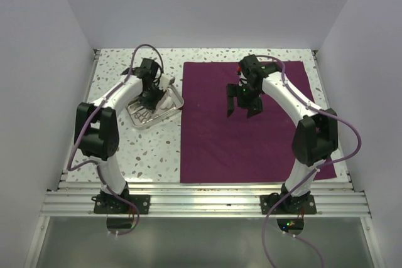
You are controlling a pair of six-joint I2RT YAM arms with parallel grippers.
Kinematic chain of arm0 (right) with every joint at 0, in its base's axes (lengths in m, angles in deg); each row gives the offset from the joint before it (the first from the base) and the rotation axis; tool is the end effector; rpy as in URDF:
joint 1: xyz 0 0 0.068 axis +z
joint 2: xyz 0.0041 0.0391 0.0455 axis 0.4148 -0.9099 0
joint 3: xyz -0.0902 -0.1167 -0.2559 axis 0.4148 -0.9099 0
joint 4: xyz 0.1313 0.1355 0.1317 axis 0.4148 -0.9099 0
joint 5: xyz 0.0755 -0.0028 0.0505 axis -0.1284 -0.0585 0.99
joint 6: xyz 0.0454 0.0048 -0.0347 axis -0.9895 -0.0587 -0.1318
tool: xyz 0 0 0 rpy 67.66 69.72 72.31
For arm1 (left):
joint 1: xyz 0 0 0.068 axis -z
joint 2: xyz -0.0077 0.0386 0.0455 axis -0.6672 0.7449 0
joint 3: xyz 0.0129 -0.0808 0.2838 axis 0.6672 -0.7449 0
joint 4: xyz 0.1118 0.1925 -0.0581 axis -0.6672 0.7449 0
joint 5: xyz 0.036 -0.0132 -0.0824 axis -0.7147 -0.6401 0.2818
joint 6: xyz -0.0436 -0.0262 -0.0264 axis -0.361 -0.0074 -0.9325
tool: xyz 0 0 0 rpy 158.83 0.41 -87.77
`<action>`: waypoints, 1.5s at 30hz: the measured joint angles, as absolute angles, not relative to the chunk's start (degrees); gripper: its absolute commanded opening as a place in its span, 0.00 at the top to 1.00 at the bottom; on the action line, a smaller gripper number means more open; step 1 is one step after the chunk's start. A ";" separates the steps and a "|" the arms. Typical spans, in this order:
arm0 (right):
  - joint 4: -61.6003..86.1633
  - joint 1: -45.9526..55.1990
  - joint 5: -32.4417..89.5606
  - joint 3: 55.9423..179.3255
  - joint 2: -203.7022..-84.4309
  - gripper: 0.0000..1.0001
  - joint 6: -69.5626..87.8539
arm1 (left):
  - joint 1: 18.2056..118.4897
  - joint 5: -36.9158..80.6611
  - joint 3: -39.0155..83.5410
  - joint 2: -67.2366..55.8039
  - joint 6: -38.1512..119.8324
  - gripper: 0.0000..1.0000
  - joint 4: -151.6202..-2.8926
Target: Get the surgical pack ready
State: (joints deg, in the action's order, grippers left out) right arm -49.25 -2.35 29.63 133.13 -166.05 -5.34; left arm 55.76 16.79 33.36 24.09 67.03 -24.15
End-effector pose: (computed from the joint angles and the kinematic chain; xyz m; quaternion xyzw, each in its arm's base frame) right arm 0.3082 0.1323 0.2986 -0.0180 0.9874 0.1210 0.1006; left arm 0.3366 -0.0856 0.2580 0.2474 0.9571 -0.0265 0.1484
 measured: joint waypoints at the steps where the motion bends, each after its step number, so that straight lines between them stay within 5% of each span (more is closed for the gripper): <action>1: -49.21 -2.35 29.65 133.11 -166.05 0.16 -5.34 | 55.76 16.79 33.36 24.61 67.10 0.97 -24.11; 2: -49.21 -2.35 29.67 133.09 -166.05 0.16 -5.34 | 55.76 16.79 33.36 24.98 67.16 0.86 -24.08; 11: -49.19 -2.35 29.67 132.85 -166.05 0.16 -5.36 | 55.52 8.53 36.48 28.68 63.88 0.55 -23.14; 13: -49.19 -2.35 29.65 132.78 -166.05 0.16 -5.34 | 55.34 5.54 37.51 28.59 62.03 0.36 -23.21; 20: -49.25 -2.35 29.56 132.74 -166.10 0.16 -5.34 | 53.92 -3.01 39.50 24.63 52.69 0.35 -24.78; 25: -49.30 -2.35 29.56 132.74 -166.12 0.15 -5.36 | 47.67 0.99 32.44 17.49 45.57 0.44 -28.43; 30: -49.30 -2.35 29.56 132.74 -166.12 0.15 -5.43 | 38.84 3.22 24.57 14.91 37.68 0.43 -29.50; 41: -49.30 -2.35 29.45 132.43 -166.12 0.15 -5.58 | 38.49 9.97 19.78 16.76 23.89 0.41 -33.81; 45: -49.32 -2.35 29.43 131.82 -166.12 0.15 -5.58 | 38.06 10.80 19.50 18.71 21.92 0.53 -35.52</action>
State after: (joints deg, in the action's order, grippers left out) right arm -49.32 -2.35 29.43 131.82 -166.12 -5.58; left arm 38.06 10.80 19.50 18.71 21.92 -35.52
